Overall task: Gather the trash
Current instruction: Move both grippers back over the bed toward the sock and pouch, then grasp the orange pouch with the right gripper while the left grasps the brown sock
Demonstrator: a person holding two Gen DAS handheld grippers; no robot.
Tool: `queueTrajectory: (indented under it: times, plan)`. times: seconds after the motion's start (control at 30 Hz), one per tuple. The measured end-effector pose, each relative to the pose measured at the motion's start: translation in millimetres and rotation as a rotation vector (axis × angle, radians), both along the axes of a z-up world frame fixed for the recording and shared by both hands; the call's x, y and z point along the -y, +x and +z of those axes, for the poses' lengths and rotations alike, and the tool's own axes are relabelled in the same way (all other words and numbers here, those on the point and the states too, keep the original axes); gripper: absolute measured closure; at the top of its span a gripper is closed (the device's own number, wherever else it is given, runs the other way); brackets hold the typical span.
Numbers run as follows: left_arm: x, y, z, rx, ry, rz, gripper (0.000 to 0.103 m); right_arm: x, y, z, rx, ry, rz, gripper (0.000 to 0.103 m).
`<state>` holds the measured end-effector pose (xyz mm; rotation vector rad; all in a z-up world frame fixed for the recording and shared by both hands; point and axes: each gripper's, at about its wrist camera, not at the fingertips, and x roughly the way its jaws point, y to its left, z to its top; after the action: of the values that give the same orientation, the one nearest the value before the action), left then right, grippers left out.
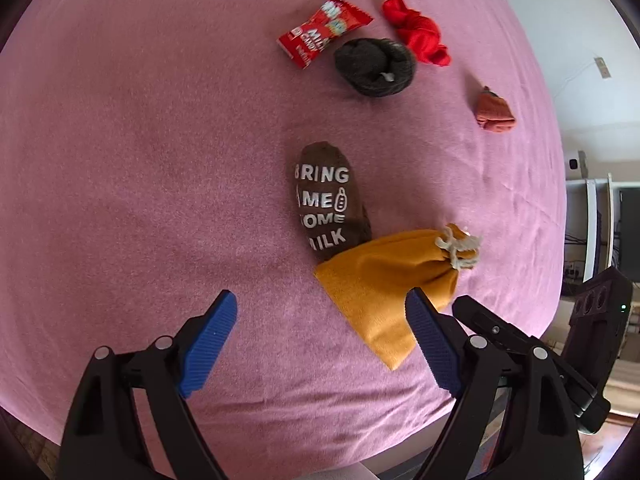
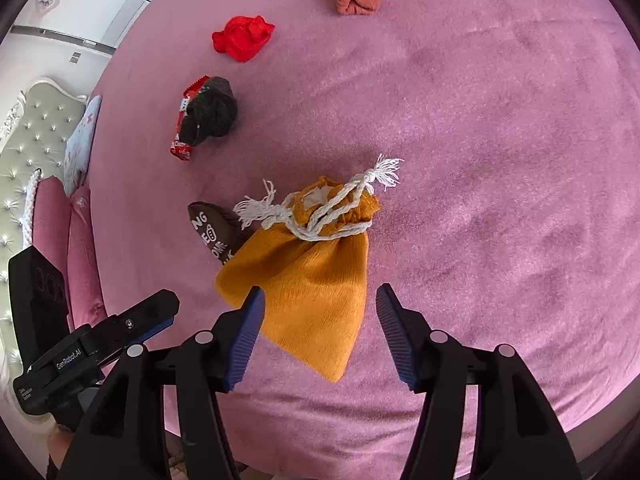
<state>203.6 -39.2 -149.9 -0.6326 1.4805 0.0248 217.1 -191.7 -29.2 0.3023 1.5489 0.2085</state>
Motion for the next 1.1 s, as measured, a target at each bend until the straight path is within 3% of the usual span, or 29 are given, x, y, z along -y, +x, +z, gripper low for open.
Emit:
queueTrajectory:
  times: [0.3,0.37,0.43,0.63,0.87,1.03,1.1]
  plan:
    - [-0.2,24.5,-21.7,-0.048,0.011,-0.001,0.018,7.1,16.7,-31.1,-0.082,0.096,-0.094,0.034]
    - [-2.9,29.7,-24.6,-0.053,0.008,0.016,0.018,4.3,19.6,-28.5,-0.077,0.108,-0.091,0.039]
    - [-4.7,35.0,-26.1,-0.052,0.003,0.025,0.018,-1.4,23.2,-25.4,-0.076,0.116,-0.068,0.056]
    - [-6.7,48.3,-30.8,-0.060,0.009,0.022,0.017,-13.3,29.6,-18.1,-0.051,0.102,0.004,0.079]
    - [1.2,58.6,-40.8,-0.080,-0.005,0.007,0.017,-6.2,28.5,3.6,0.003,0.102,0.018,0.082]
    - [9.3,67.5,-54.4,-0.094,-0.021,0.011,0.018,1.5,30.6,-1.4,-0.005,0.092,0.012,0.082]
    - [17.0,71.0,-55.2,-0.092,-0.003,-0.016,0.036,7.9,30.6,-1.0,0.000,0.075,0.010,0.082]
